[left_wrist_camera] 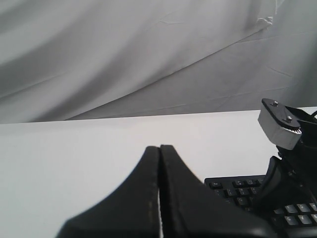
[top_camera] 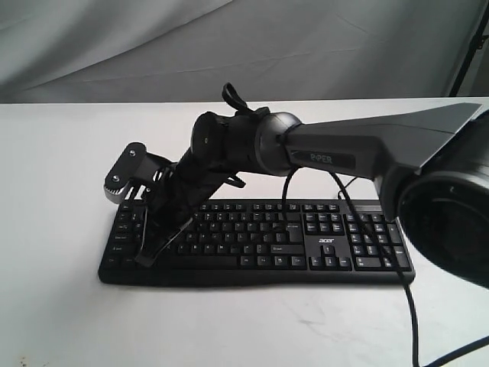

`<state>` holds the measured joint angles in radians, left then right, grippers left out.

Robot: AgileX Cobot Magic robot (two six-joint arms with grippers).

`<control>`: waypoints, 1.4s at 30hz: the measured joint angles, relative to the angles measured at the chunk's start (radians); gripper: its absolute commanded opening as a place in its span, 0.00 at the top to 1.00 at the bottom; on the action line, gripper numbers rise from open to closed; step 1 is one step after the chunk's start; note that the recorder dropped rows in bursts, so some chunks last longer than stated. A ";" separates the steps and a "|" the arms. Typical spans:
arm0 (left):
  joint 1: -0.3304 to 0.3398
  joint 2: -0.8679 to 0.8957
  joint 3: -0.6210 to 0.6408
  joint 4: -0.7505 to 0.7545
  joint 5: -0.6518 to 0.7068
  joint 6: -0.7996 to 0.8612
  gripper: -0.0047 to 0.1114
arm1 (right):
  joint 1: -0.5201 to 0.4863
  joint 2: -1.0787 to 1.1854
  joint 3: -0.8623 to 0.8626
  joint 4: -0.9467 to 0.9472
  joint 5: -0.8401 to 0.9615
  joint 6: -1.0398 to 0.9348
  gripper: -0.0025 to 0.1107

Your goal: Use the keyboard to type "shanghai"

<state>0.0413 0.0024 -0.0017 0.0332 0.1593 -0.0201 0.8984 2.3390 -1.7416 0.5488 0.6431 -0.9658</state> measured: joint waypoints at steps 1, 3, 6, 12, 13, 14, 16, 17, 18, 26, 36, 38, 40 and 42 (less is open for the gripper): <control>0.000 0.000 0.000 0.000 0.000 0.000 0.96 | 0.000 0.008 0.000 0.000 0.000 0.000 0.98; 0.000 0.000 0.000 0.000 0.000 0.000 0.96 | 0.000 0.009 -0.005 0.002 0.000 0.000 0.98; 0.000 0.000 0.000 0.000 0.000 0.000 0.96 | 0.000 0.008 -0.005 -0.004 0.002 0.000 0.98; 0.000 0.000 0.000 0.000 0.000 0.000 0.96 | 0.000 -0.070 -0.005 -0.120 0.027 0.061 0.98; 0.000 0.000 0.000 0.000 0.000 0.000 0.96 | -0.002 -0.087 -0.005 -0.141 0.039 0.081 0.98; 0.000 0.000 0.000 0.000 0.000 0.000 0.96 | -0.004 -0.109 -0.003 -0.162 0.055 0.102 0.98; 0.000 0.000 0.000 0.000 0.000 0.000 0.96 | -0.019 -0.157 0.022 -0.178 0.072 0.129 0.98; 0.000 0.000 0.000 0.000 0.000 0.000 0.96 | -0.031 -0.184 0.049 -0.180 0.075 0.139 0.98; 0.000 0.000 0.000 0.000 0.000 0.000 0.96 | -0.045 -0.211 0.085 -0.180 0.069 0.143 0.98; 0.000 0.000 0.000 0.000 0.000 0.000 0.96 | -0.114 -0.354 0.392 -0.056 -0.092 0.075 0.98; 0.000 0.000 0.000 0.000 0.000 0.000 0.96 | -0.111 -0.258 0.403 0.109 -0.154 -0.069 0.98; 0.000 0.000 0.000 0.000 0.000 0.000 0.96 | -0.111 -0.218 0.359 0.127 -0.132 -0.087 0.98; 0.000 0.000 0.000 0.000 0.000 0.000 0.96 | -0.111 -0.202 0.330 0.133 -0.115 -0.089 0.98; 0.000 0.000 0.000 0.000 0.000 0.000 0.96 | -0.111 -0.201 0.325 0.133 -0.106 -0.089 0.98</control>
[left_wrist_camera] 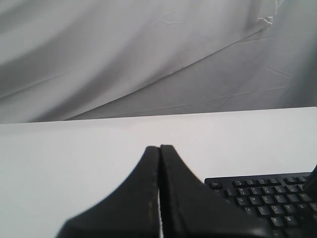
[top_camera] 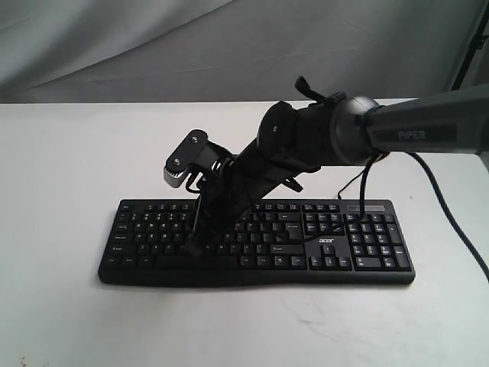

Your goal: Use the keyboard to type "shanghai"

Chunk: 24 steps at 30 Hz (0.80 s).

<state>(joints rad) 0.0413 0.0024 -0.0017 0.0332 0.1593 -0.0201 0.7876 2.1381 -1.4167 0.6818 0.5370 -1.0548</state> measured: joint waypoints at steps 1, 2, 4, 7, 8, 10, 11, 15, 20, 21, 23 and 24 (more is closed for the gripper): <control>0.000 0.000 0.000 0.000 0.000 0.000 0.96 | 0.000 0.000 0.000 0.000 0.000 0.000 0.98; 0.000 0.000 0.000 0.000 0.000 0.000 0.96 | 0.000 0.000 0.000 0.000 0.002 0.000 0.98; 0.000 0.000 0.000 0.000 0.000 0.000 0.96 | 0.000 0.002 0.000 -0.002 0.004 0.000 0.98; 0.000 0.000 0.000 0.000 0.000 0.000 0.96 | 0.000 0.025 0.000 -0.002 0.004 0.000 0.98; 0.000 0.000 0.000 0.000 0.000 0.000 0.96 | 0.000 0.030 0.000 -0.002 0.004 0.000 0.98; 0.000 0.000 0.000 0.000 0.000 0.000 0.96 | 0.000 0.036 0.000 -0.002 0.004 0.000 0.98; 0.000 0.000 0.000 0.000 0.000 0.000 0.96 | 0.000 0.036 0.000 -0.002 0.004 0.000 0.98; 0.000 0.000 0.000 0.000 0.000 0.000 0.96 | 0.000 0.036 0.000 -0.002 0.004 -0.001 0.98; 0.000 0.000 0.000 0.000 0.000 0.000 0.96 | 0.000 0.036 -0.009 -0.007 0.006 -0.001 0.98; 0.000 0.000 0.000 0.000 0.000 0.000 0.96 | 0.000 0.036 -0.021 -0.009 0.011 -0.001 0.98; 0.000 0.000 0.000 0.000 0.000 0.000 0.96 | 0.004 0.036 -0.048 -0.013 0.027 -0.001 0.98; 0.000 0.000 0.000 0.000 0.000 0.000 0.96 | 0.009 0.036 -0.067 -0.020 0.031 0.003 0.98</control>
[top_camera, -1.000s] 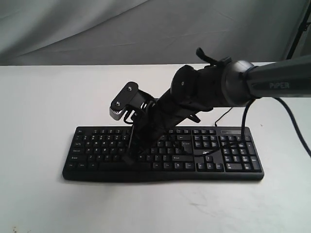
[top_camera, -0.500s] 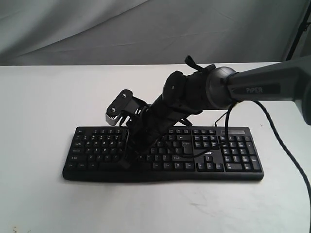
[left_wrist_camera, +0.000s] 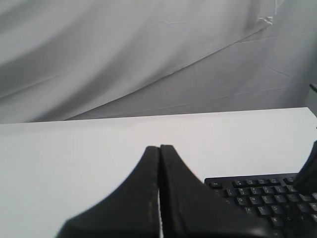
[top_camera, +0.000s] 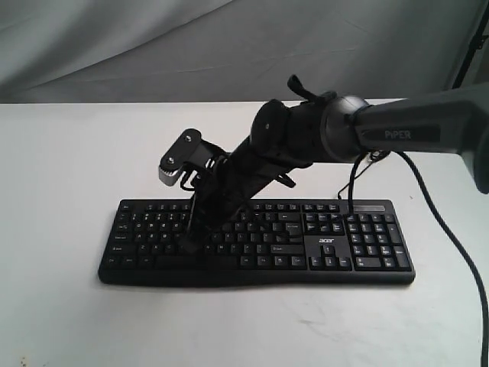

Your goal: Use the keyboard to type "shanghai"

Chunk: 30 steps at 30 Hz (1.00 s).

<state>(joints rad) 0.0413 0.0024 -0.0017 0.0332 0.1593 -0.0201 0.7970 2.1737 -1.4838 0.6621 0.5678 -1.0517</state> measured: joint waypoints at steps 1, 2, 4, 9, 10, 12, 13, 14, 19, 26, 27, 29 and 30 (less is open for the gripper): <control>0.000 0.000 0.000 0.000 0.000 0.000 0.96 | 0.008 0.000 -0.022 -0.015 0.003 0.010 0.98; 0.000 0.000 0.000 0.000 0.000 0.000 0.96 | 0.019 0.000 -0.045 -0.039 0.003 0.032 0.98; 0.000 0.000 0.000 0.000 0.000 0.000 0.96 | 0.044 0.008 -0.102 -0.088 0.014 0.086 0.98; 0.000 0.000 0.000 0.000 0.000 0.000 0.96 | 0.111 0.089 -0.255 -0.163 0.069 0.175 0.98; 0.000 0.000 0.000 0.000 0.000 0.000 0.96 | 0.121 0.113 -0.284 -0.166 0.084 0.185 0.98; 0.000 0.000 0.000 0.000 0.000 0.000 0.96 | 0.131 0.152 -0.327 -0.171 0.108 0.196 0.98; 0.000 0.000 0.000 0.000 0.000 0.000 0.96 | 0.132 0.171 -0.348 -0.171 0.120 0.201 0.98; 0.000 0.000 0.000 0.000 0.000 0.000 0.96 | 0.132 0.187 -0.365 -0.173 0.132 0.206 0.98; 0.000 0.000 0.000 0.000 0.000 0.000 0.96 | 0.135 0.210 -0.397 -0.181 0.154 0.213 0.98; 0.000 0.000 0.000 0.000 0.000 0.000 0.96 | 0.139 0.210 -0.402 -0.198 0.154 0.216 0.98; 0.000 0.000 0.000 0.000 0.000 0.000 0.96 | 0.139 0.210 -0.402 -0.201 0.154 0.216 0.98; 0.000 0.000 0.000 0.000 0.000 0.000 0.96 | 0.139 0.210 -0.402 -0.205 0.154 0.217 0.98; 0.000 0.000 0.000 0.000 0.000 0.000 0.96 | 0.139 0.210 -0.402 -0.205 0.154 0.217 0.98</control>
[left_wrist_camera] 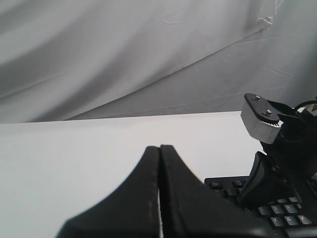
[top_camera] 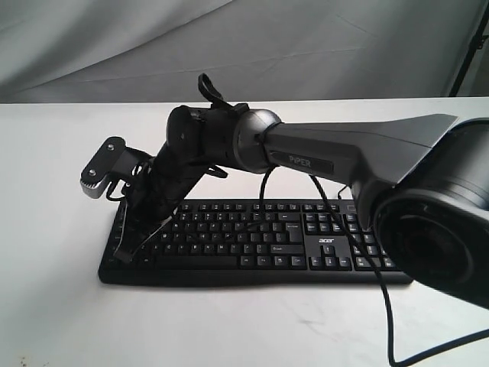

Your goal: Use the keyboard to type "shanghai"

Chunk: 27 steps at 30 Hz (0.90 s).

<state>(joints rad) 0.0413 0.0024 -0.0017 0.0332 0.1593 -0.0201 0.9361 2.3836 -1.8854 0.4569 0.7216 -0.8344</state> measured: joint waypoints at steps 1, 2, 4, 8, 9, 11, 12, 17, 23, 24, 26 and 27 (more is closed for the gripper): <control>0.000 0.000 0.000 0.000 0.000 0.000 0.96 | 0.000 0.000 0.000 -0.002 0.000 0.000 0.98; 0.000 0.000 0.000 0.000 0.000 0.000 0.96 | 0.000 0.000 0.000 -0.004 0.000 0.000 0.98; 0.000 0.000 0.000 0.000 0.000 0.000 0.96 | 0.000 0.000 0.000 -0.006 0.000 0.000 0.98; 0.000 0.000 0.000 0.000 0.000 0.000 0.96 | 0.000 0.000 0.000 -0.008 0.000 0.000 0.98; 0.000 0.000 0.000 0.000 0.000 0.000 0.96 | 0.000 0.000 0.000 -0.008 0.000 0.000 0.98; 0.000 0.000 0.000 0.000 0.000 0.000 0.96 | 0.000 0.006 -0.002 -0.008 0.000 0.000 0.98; 0.000 0.000 0.000 0.000 0.000 0.000 0.96 | 0.000 0.008 -0.002 -0.008 0.000 0.000 0.98; 0.000 0.000 0.000 0.000 0.000 0.000 0.96 | 0.000 0.018 -0.002 -0.008 0.000 0.000 0.98; 0.000 0.000 0.000 0.000 0.000 0.000 0.96 | 0.000 0.006 -0.002 -0.032 0.004 0.005 0.98; 0.000 0.000 0.000 0.000 0.000 0.000 0.96 | 0.000 0.001 -0.002 -0.048 0.008 0.016 0.98; 0.000 0.000 0.000 0.000 0.000 0.000 0.96 | 0.000 -0.024 -0.002 -0.097 0.031 0.051 0.98; 0.000 0.000 0.000 0.000 0.000 0.000 0.96 | 0.000 -0.040 -0.002 -0.114 0.049 0.063 0.98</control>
<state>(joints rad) 0.0413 0.0024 -0.0017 0.0332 0.1593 -0.0201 0.9361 2.3438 -1.8870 0.3426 0.7702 -0.7713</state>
